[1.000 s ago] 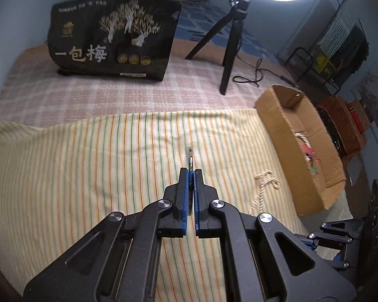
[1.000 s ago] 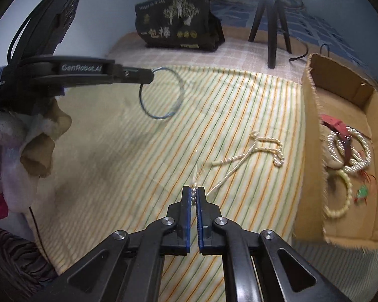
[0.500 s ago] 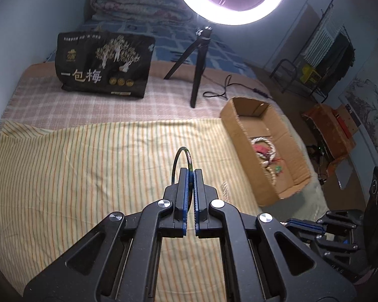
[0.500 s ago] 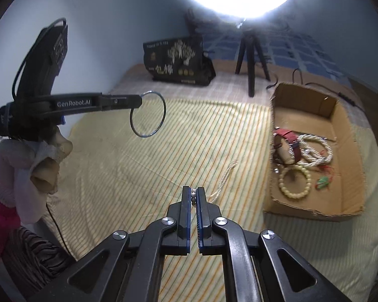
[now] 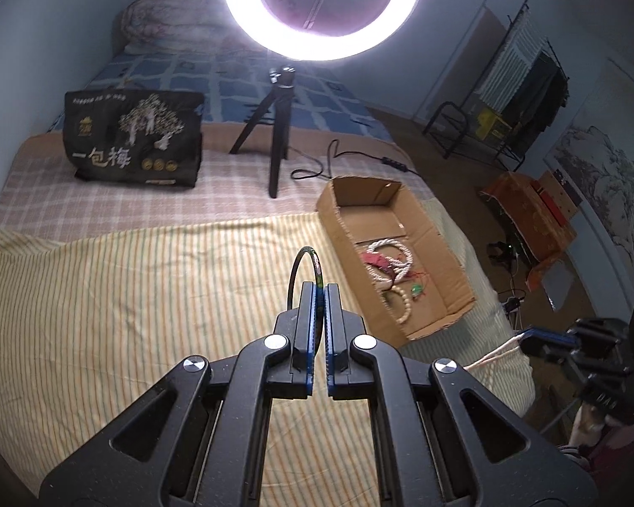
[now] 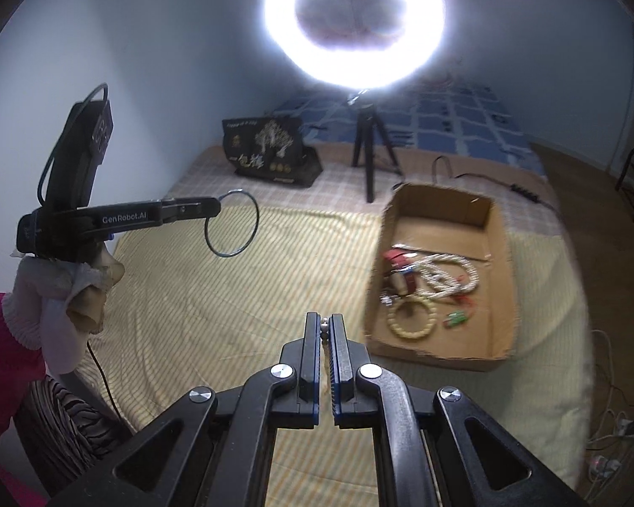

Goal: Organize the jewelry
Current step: 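Lift and carry the ring in left tool while right tool carries the necklace to the box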

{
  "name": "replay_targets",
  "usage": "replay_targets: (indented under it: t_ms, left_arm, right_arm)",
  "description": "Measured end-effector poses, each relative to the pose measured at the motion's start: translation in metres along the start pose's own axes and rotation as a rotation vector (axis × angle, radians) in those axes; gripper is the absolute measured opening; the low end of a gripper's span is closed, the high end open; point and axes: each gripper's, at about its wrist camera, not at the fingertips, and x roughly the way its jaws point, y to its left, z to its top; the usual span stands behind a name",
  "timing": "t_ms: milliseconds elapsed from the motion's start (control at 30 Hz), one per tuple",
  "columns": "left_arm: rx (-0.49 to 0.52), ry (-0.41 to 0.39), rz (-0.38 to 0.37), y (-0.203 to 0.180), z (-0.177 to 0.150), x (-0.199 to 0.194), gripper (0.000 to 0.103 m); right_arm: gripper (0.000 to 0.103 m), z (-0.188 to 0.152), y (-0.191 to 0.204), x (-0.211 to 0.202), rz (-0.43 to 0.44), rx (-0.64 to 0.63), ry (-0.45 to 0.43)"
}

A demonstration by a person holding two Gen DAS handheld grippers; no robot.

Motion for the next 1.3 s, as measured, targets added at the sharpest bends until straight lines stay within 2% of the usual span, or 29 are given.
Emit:
replay_targets:
  t_ms: [300, 667, 900, 1300]
  left_arm:
    - [0.048, -0.020, -0.016, -0.029, 0.024, 0.005, 0.001]
    - [0.095, -0.052, -0.020, -0.063, 0.060, 0.021, 0.001]
    - [0.126, -0.043, -0.035, -0.084, 0.077, 0.046, 0.001]
    - [0.159, 0.000, -0.017, -0.104, 0.091, 0.110, 0.001]
  right_arm:
    - [0.001, 0.015, -0.034, -0.054, -0.062, 0.022, -0.087]
    - [0.001, 0.046, -0.059, -0.071, -0.115, 0.007, -0.132]
    - [0.001, 0.059, -0.074, -0.063, -0.119, 0.015, -0.142]
    - [0.001, 0.059, -0.105, -0.020, -0.108, 0.042, -0.084]
